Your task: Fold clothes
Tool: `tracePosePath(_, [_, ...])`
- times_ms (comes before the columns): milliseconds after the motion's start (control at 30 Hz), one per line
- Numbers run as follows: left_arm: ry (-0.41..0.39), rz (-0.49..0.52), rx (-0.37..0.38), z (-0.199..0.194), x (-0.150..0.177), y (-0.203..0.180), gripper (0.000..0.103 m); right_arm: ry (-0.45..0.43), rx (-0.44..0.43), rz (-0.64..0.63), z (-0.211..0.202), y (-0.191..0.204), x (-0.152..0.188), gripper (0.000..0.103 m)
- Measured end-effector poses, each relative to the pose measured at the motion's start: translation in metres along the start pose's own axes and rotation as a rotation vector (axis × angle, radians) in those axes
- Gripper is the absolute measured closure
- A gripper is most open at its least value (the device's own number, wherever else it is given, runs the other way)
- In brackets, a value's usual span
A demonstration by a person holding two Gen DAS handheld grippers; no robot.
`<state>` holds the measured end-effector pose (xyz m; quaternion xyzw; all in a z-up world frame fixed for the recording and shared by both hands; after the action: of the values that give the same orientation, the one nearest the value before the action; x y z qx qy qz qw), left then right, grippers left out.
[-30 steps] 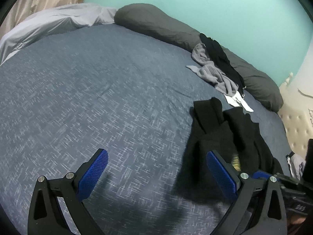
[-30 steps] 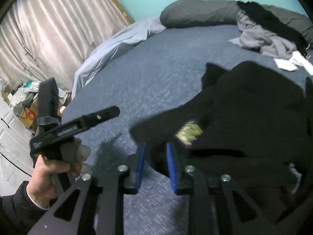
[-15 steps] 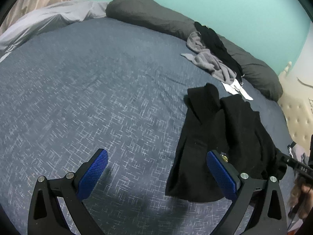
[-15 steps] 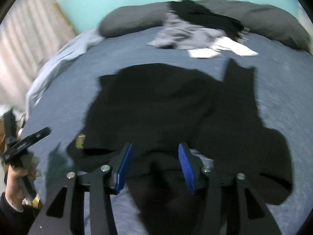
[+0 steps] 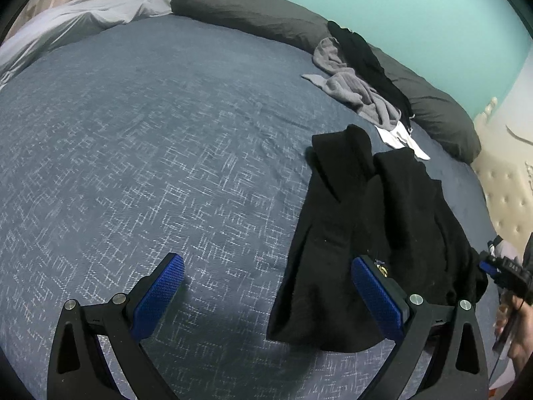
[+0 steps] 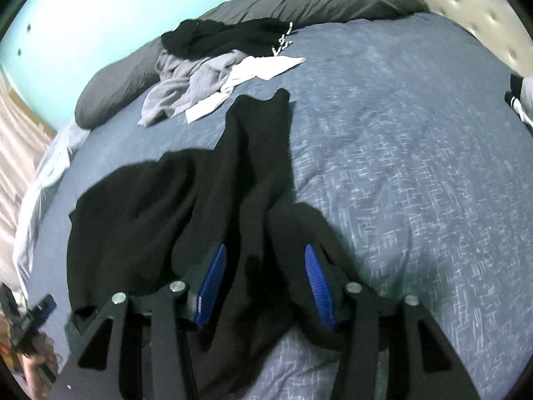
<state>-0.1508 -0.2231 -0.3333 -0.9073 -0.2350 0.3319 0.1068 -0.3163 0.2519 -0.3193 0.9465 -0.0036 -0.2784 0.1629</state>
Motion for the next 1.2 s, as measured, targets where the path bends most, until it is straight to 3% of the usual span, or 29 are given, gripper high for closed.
tracePosePath(267, [0.006, 0.019, -0.011, 0.005, 0.0, -0.008, 0.0, 0.001, -0.072, -0.032, 0.02, 0.015, -0.031, 0.048])
tracePosePath(567, [0.011, 0.033, -0.023, 0.007, 0.002, -0.012, 0.0, 0.052, -0.046, -0.162, 0.054, 0.047, -0.054, 0.048])
tracePosePath(633, [0.015, 0.035, -0.023, 0.007, 0.002, -0.012, 0.0, 0.082, -0.035, -0.18, 0.063, 0.05, -0.054, 0.054])
tracePosePath(767, [0.018, 0.036, -0.024, 0.007, 0.003, -0.013, 0.0, 0.132, -0.014, -0.197, 0.076, 0.052, -0.051, 0.08])
tracePosePath(900, [0.019, 0.031, -0.024, 0.008, 0.002, -0.01, 0.0, 0.118, -0.004, -0.202, 0.075, 0.053, -0.048, 0.098])
tracePosePath(1067, [0.024, 0.027, -0.018, 0.008, 0.003, -0.012, 0.0, 0.056, -0.03, -0.191, 0.049, 0.051, -0.051, 0.099])
tracePosePath(1200, [0.025, 0.025, -0.01, 0.008, 0.002, -0.015, 0.0, -0.026, -0.066, -0.153, 0.006, 0.042, -0.053, 0.099])
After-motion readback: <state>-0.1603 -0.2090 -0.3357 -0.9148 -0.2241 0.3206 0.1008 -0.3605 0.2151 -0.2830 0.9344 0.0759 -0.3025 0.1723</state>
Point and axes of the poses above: each gripper's, at about its wrist camera, not at the fingertips, and z roughly the way its jaws point, y to its left, x to its underside, the point moved 4 cm from there along z, roughly the way its jaws point, and after that the axes turned 2 degrees about -z, right-handed, at the moved point
